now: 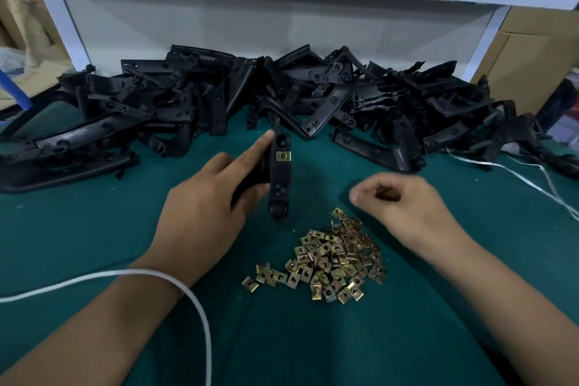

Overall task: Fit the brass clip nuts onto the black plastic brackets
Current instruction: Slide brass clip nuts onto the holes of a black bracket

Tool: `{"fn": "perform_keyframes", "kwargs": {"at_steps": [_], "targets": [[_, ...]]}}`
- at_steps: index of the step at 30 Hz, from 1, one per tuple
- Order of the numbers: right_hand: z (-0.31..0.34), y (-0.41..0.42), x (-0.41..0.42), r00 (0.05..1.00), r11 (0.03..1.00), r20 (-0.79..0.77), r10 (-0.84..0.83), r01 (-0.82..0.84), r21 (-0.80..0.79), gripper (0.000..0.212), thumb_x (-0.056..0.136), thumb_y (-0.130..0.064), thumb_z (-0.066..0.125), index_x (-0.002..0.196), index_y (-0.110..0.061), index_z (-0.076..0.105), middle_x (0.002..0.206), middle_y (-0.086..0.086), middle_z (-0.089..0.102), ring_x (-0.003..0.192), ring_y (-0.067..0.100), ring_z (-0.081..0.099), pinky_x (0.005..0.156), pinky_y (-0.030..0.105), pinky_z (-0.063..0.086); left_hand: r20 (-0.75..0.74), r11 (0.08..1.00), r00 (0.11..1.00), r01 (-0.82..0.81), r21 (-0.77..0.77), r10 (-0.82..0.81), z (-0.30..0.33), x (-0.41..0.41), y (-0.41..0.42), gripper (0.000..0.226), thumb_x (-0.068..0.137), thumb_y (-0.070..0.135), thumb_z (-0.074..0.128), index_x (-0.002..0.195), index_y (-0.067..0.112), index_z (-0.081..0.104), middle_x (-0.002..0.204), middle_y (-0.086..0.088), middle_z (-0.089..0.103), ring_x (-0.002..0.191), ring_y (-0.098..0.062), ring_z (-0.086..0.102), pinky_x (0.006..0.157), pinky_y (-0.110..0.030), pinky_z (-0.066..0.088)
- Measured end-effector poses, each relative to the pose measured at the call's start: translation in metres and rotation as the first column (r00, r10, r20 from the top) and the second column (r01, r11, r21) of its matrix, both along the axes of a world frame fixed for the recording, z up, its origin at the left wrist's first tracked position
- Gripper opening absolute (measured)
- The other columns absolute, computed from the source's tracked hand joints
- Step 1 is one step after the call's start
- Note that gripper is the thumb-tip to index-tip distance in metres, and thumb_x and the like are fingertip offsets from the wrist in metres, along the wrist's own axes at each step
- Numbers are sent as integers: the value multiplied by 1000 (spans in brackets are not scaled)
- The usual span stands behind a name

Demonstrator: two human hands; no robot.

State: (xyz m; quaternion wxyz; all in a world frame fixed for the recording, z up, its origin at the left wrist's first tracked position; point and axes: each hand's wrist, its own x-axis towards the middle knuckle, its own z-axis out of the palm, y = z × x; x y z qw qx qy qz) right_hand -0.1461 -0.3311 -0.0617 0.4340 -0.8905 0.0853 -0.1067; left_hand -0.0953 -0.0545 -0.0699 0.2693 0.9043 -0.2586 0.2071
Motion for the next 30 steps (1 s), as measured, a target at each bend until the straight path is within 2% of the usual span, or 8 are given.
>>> {"fn": "perform_keyframes", "kwargs": {"at_steps": [2, 8, 13, 17, 21, 23, 28, 30], "targets": [[-2, 0, 0, 997, 997, -68, 27, -31, -71, 7, 82, -44, 87, 81, -44, 80, 90, -15, 73, 84, -2, 63, 77, 24, 48, -8, 1000, 1000, -13, 11, 13, 0, 0, 0, 68, 91, 64, 29, 158, 56, 15, 95, 9, 50, 69, -18, 53, 53, -38, 50], [1, 6, -2, 994, 988, -76, 75, -85, -131, 15, 74, -39, 93, 75, -41, 78, 88, -13, 71, 84, 1, 60, 72, 18, 45, -29, 999, 999, -29, 25, 30, -1, 1, -2, 68, 91, 65, 26, 157, 57, 15, 95, 11, 50, 71, -16, 53, 56, -36, 48], [5, 7, -4, 981, 987, -116, 156, -158, -8, 15, 80, -24, 91, 80, -26, 76, 83, -10, 70, 75, 2, 61, 72, 19, 50, -39, 999, 999, -30, 38, 32, -1, 1, -2, 66, 94, 64, 31, 157, 56, 16, 96, 11, 51, 72, -18, 55, 58, -40, 52], [7, 7, -4, 979, 970, -4, 202, -199, 136, 11, 88, -12, 82, 91, -15, 72, 89, -1, 74, 82, 5, 65, 78, 11, 48, -46, 999, 998, -30, 38, 32, -2, 3, -2, 66, 96, 57, 42, 157, 56, 16, 96, 11, 52, 73, -18, 55, 59, -41, 52], [7, 7, -3, 969, 932, 82, 235, -248, 264, 11, 93, -6, 75, 98, -14, 69, 85, -3, 70, 83, 12, 64, 86, 28, 53, -41, 999, 999, -5, 48, 7, -3, 3, -2, 66, 95, 55, 41, 157, 57, 16, 95, 11, 51, 73, -17, 55, 58, -38, 50], [8, 8, -4, 956, 900, 123, 265, -291, 323, 12, 94, -3, 73, 100, -13, 71, 88, 3, 74, 84, 16, 68, 86, 30, 57, -42, 999, 999, 5, 53, -3, -3, 3, -2, 66, 95, 56, 40, 156, 59, 16, 96, 11, 52, 73, -16, 55, 58, -35, 49], [11, 11, -8, 939, 871, 171, 297, -340, 354, 20, 82, -15, 80, 101, -21, 81, 95, 11, 77, 87, 21, 73, 87, 30, 61, -60, 996, 998, 3, 85, 2, -2, 2, -2, 67, 95, 58, 38, 155, 61, 10, 98, 10, 53, 76, -17, 57, 63, -41, 53], [12, 12, -8, 939, 850, 196, 282, -340, 403, 28, 81, -12, 81, 108, -17, 79, 97, 13, 79, 87, 23, 76, 84, 29, 62, -59, 995, 998, 3, 98, 3, -2, 2, -3, 67, 95, 59, 38, 154, 62, 8, 98, 10, 52, 77, -17, 57, 65, -42, 53]]}}
